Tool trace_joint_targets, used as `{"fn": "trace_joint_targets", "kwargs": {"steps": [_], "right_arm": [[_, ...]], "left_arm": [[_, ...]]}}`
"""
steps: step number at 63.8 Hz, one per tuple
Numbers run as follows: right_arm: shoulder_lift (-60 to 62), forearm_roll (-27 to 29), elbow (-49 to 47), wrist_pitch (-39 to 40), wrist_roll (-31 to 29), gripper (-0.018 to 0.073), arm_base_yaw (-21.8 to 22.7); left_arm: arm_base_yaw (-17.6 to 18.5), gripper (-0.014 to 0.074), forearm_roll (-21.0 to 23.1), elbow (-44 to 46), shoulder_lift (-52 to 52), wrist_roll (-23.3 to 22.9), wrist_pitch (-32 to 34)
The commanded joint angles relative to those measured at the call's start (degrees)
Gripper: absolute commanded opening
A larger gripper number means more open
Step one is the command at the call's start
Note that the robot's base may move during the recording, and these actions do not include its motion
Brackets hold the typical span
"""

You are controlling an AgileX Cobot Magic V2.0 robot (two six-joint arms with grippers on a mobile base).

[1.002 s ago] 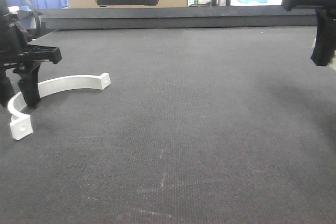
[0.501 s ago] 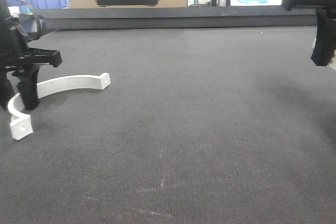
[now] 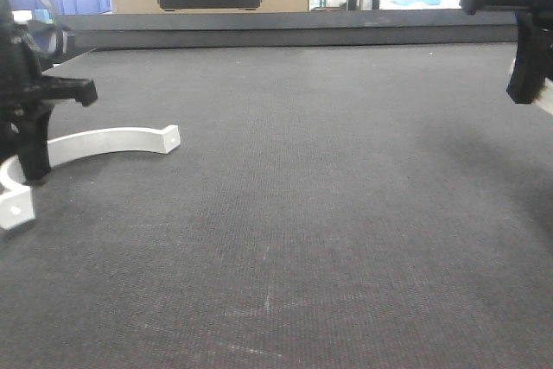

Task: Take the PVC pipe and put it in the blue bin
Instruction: 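Lift both held clamps up off the table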

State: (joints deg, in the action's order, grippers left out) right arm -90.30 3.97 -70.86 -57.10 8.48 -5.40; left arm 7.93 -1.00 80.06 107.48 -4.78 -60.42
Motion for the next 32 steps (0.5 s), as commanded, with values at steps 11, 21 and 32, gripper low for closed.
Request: {"fn": "trace_joint_targets", "kwargs": {"steps": [11,21,32], "right_arm": [[5.46,-0.67,-0.36,2.74,-0.35,-0.0169,0.05],[10.23,-0.67,-0.36,5.77,-0.35,-0.0169,0.05],[15.17,-1.04,-0.21,9.4,-0.35,-0.0169,0.05]], "left_arm": [[0.33,-0.0111,1.0,0.79,-12.45,-0.35,-0.24],[0.46,-0.0111,1.0,0.79,-20.57,-0.35,2.86],[0.46,-0.0111,2.14,0.3,-27.78,-0.35,8.67]]}}
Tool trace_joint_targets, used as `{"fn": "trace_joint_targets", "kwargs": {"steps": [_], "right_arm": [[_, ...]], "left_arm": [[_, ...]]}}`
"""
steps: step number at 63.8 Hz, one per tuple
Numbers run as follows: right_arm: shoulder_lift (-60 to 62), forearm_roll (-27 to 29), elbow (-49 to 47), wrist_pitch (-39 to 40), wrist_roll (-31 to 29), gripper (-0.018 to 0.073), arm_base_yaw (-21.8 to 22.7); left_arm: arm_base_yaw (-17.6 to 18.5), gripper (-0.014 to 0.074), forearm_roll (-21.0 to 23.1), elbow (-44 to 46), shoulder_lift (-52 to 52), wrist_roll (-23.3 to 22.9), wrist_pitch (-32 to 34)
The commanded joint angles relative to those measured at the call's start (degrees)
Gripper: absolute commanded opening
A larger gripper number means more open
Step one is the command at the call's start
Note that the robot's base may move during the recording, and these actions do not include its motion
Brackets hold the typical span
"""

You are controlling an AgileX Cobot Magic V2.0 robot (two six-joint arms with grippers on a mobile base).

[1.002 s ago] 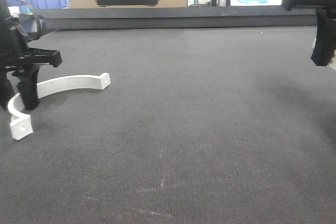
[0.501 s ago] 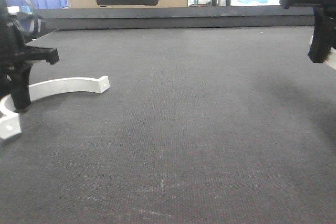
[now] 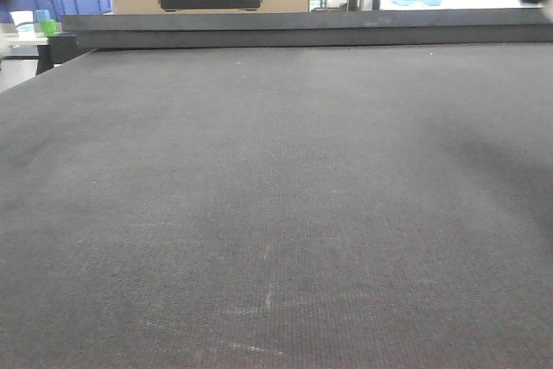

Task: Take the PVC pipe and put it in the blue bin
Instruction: 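Lift both held clamps up off the table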

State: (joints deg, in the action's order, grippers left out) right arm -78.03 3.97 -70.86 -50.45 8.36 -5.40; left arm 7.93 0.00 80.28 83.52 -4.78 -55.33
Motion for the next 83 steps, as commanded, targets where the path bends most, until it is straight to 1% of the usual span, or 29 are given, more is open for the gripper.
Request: {"fn": "trace_joint_targets", "kwargs": {"steps": [1,10,16,24,29,36,42,46,52,60,63,70,77,83], "right_arm": [[3.57,-1.22,-0.1,3.1,-0.24,-0.0169,0.05],[9.32,-2.49,4.42,10.33,-0.24,-0.0169,0.05],[14.76,-3.53,10.01,16.21,-0.24,-0.0169,0.05],[22.09,-5.0,17.25,22.54,-0.24,-0.0169,0.05],[26.97,-5.25,20.93,25.14,-0.24,-0.0169,0.05],[33.89,-5.46,25.57,26.66,-0.35,-0.0169,0.05],[39.11,-5.74,28.51,26.55,-0.35,-0.0169,0.05],[42.16,-5.74,29.0,24.89,-0.35,-0.0169,0.05],[45.5,-5.6,29.0,23.59,-0.35,-0.0169,0.05],[49.18,-5.35,29.0,23.49,-0.35,-0.0169,0.05],[50.57,-5.35,29.0,23.49,-0.35,-0.0169,0.05],[52.67,-5.35,29.0,24.1,-0.35,-0.0169,0.05],[54.0,-5.6,29.0,26.56,-0.51,-0.0169,0.05],[54.31,-5.93,29.0,26.34,-3.87,-0.0169,0.05]], "left_arm": [[0.46,-0.0111,1.14,-0.1,-4.4,-0.35,4.08],[0.46,-0.0111,1.14,-4.96,-10.26,-0.35,11.73],[0.46,-0.0111,1.48,-11.17,-15.16,-0.35,18.16],[0.46,-0.0111,3.9,-20.51,-22.32,-0.35,27.61],[0.46,-0.0111,4.76,-25.89,-26.58,-0.35,33.87],[0.46,-0.0111,4.76,-32.59,-32.88,-0.35,39.68],[0.46,-0.0111,4.76,-36.47,-38.55,-0.35,40.58],[0.46,-0.0111,4.19,-37.92,-41.21,-0.35,40.47],[0.46,-0.0111,3.28,-38.55,-45.67,-0.35,39.81],[0.46,-0.0111,3.15,-38.55,-50.54,-0.35,40.28],[0.46,-0.0111,1.78,-38.55,-52.31,-0.35,40.42],[0.46,-0.0111,-0.63,-38.55,-54.71,-0.35,40.31],[0.46,-0.0111,-0.76,-38.55,-55.9,-0.35,40.31],[0.46,-0.0111,-0.76,-38.55,-56.02,-0.35,40.07]]}}
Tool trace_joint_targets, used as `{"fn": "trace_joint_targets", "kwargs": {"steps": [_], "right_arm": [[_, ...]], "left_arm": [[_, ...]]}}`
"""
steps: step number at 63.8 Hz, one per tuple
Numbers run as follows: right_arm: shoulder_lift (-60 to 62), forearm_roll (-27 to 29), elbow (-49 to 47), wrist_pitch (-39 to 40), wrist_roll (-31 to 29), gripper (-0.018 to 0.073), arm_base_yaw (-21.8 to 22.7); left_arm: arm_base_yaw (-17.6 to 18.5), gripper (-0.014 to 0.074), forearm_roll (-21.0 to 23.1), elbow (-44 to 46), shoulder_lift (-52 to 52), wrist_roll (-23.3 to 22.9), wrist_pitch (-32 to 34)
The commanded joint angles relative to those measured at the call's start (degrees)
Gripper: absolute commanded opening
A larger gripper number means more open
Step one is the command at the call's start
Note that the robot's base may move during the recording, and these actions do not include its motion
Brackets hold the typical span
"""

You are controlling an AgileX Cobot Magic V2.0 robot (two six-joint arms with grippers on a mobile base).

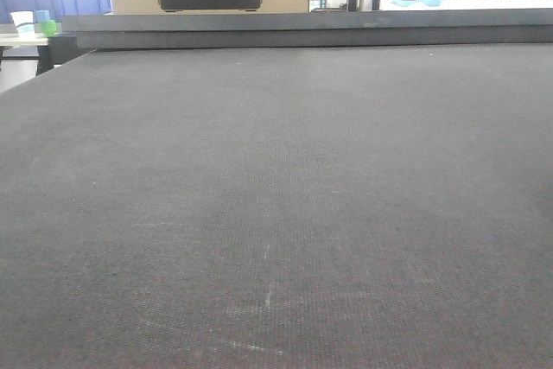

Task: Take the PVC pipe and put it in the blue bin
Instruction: 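Lift both held clamps up off the table, then drive the base back and turn away from the table holding both clamps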

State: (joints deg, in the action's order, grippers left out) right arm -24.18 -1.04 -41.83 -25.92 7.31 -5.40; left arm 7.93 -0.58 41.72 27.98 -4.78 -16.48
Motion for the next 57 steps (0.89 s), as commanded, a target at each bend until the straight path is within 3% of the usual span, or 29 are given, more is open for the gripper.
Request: {"fn": "trace_joint_targets", "kwargs": {"steps": [1,57], "right_arm": [[0.59,-0.92,-0.03,1.67,-3.35,-0.0169,0.05],[0.84,-1.3,-0.03,-0.24,-3.86,-0.0162,0.05]], "left_arm": [[0.46,-0.0111,-0.18,0.01,-0.48,-0.35,1.22],[0.46,-0.0111,-0.18,0.01,-0.48,-0.35,1.24]]}}
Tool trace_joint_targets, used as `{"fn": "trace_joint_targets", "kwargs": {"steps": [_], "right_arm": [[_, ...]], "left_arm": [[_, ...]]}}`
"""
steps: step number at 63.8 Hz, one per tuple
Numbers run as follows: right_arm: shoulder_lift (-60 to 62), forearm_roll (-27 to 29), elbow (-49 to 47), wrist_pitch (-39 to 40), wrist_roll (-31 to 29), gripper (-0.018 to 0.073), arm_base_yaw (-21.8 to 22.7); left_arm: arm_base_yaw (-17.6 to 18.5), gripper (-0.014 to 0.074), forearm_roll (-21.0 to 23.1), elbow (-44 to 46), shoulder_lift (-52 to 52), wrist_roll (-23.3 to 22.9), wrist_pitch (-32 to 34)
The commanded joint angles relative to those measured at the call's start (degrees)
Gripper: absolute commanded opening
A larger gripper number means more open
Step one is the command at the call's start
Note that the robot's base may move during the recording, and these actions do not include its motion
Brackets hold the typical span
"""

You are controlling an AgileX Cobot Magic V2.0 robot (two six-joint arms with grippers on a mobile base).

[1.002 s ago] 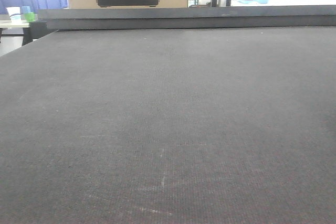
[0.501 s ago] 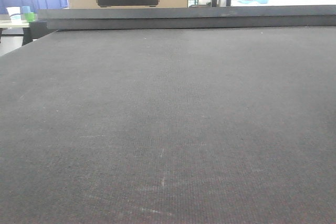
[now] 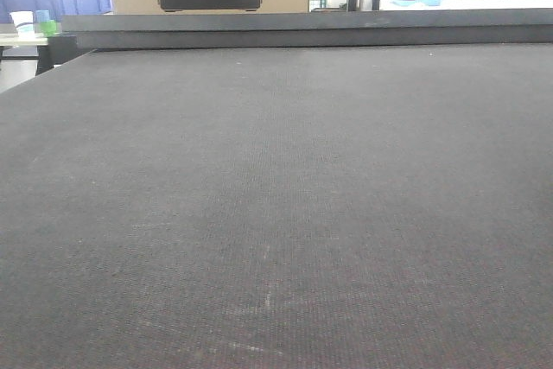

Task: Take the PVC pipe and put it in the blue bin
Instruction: 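Drive the base back and turn away from the table holding both clamps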

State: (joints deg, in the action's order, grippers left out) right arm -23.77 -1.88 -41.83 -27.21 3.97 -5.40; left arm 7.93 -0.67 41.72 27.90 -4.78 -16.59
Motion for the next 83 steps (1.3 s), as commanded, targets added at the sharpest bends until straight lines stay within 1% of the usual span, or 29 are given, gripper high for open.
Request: {"fn": "trace_joint_targets", "kwargs": {"steps": [1,83], "right_arm": [[0.43,-0.46,-0.03,1.04,-0.52,-0.0162,0.05],[0.43,-0.46,-0.03,1.04,-0.52,-0.0162,0.05]], "left_arm": [[0.46,-0.0111,-0.09,0.01,-0.4,-0.35,1.35],[0.46,-0.0111,-0.09,0.01,-0.4,-0.35,1.35]]}}
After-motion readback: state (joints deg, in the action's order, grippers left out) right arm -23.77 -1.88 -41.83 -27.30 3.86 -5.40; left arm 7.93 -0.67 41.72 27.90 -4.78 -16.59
